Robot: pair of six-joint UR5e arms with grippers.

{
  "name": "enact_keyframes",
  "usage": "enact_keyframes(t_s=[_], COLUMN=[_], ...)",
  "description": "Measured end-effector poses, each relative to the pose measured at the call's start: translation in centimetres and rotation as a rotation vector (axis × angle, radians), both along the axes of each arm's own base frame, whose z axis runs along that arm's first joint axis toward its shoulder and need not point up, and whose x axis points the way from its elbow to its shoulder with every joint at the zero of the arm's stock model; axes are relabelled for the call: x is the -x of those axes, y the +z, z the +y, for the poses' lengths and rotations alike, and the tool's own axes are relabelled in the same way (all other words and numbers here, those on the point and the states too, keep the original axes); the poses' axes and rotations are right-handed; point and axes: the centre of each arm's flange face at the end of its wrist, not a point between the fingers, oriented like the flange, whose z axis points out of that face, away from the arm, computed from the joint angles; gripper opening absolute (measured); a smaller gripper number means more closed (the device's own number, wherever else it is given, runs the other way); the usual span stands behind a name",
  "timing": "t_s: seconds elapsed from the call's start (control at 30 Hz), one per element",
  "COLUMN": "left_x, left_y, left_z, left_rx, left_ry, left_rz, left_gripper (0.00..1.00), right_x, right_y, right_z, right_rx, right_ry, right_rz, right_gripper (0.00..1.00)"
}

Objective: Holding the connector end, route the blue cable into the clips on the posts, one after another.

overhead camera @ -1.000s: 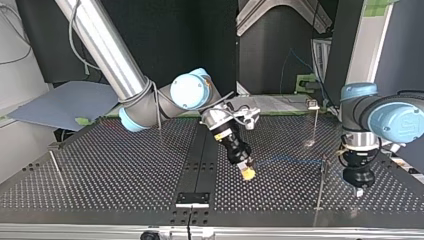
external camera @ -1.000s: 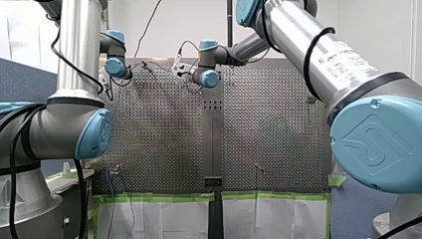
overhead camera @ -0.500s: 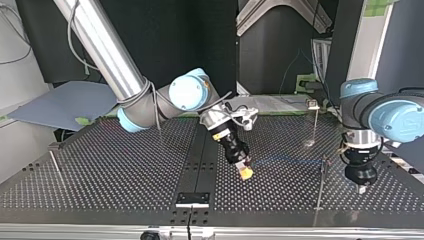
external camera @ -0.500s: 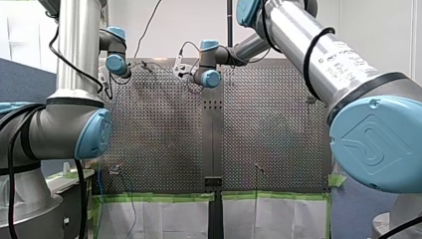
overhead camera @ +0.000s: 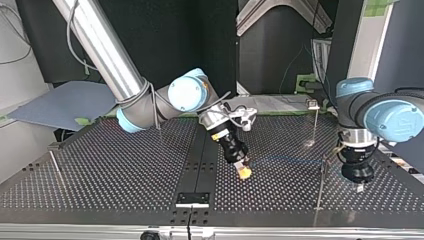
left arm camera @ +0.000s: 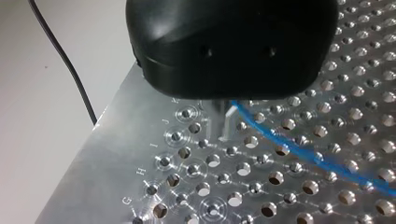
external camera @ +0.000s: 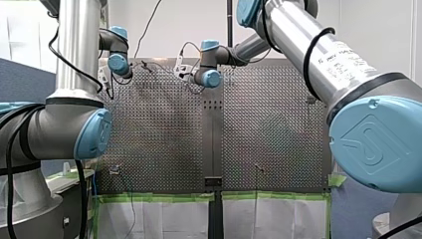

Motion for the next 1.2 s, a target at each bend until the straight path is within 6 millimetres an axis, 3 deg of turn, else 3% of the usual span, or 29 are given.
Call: enact_keyframes(t_s=[0.03, 0.1, 0.13, 0.2, 0.67, 1.03, 1.2], left_x=[0.1, 0.2, 0.2, 0.4, 2.1, 5.9, 7.8], left_y=[0.0, -0.1, -0.2, -0.3, -1.8, -2.5, -1.6], left_z=[0.0, -0.2, -0.3, -0.6, -2.4, -2.7, -3.6], left_rx=[0.001, 0.007, 0.011, 0.028, 0.099, 0.098, 0.086], left_ry=[0.005, 0.009, 0.007, 0.009, -0.001, 0.041, 0.042], left_rz=[0.003, 0.010, 0.014, 0.025, 0.141, 0.231, 0.249], left_gripper=[0.56, 0.72, 0.72, 0.92, 0.99, 0.99, 0.99], right_x=[0.0, 0.0, 0.0, 0.0, 0.0, 0.0, 0.0], right_y=[0.0, 0.0, 0.0, 0.0, 0.0, 0.0, 0.0], right_z=[0.0, 0.0, 0.0, 0.0, 0.0, 0.0, 0.0], right_rx=[0.000, 0.000, 0.000, -0.001, -0.001, -0.001, -0.001], right_ry=[0.000, 0.000, 0.000, -0.001, -0.001, -0.001, -0.001], right_rz=[0.000, 0.000, 0.001, 0.001, 0.001, 0.001, 0.001], right_gripper=[0.00, 0.00, 0.00, 0.00, 0.00, 0.00, 0.00])
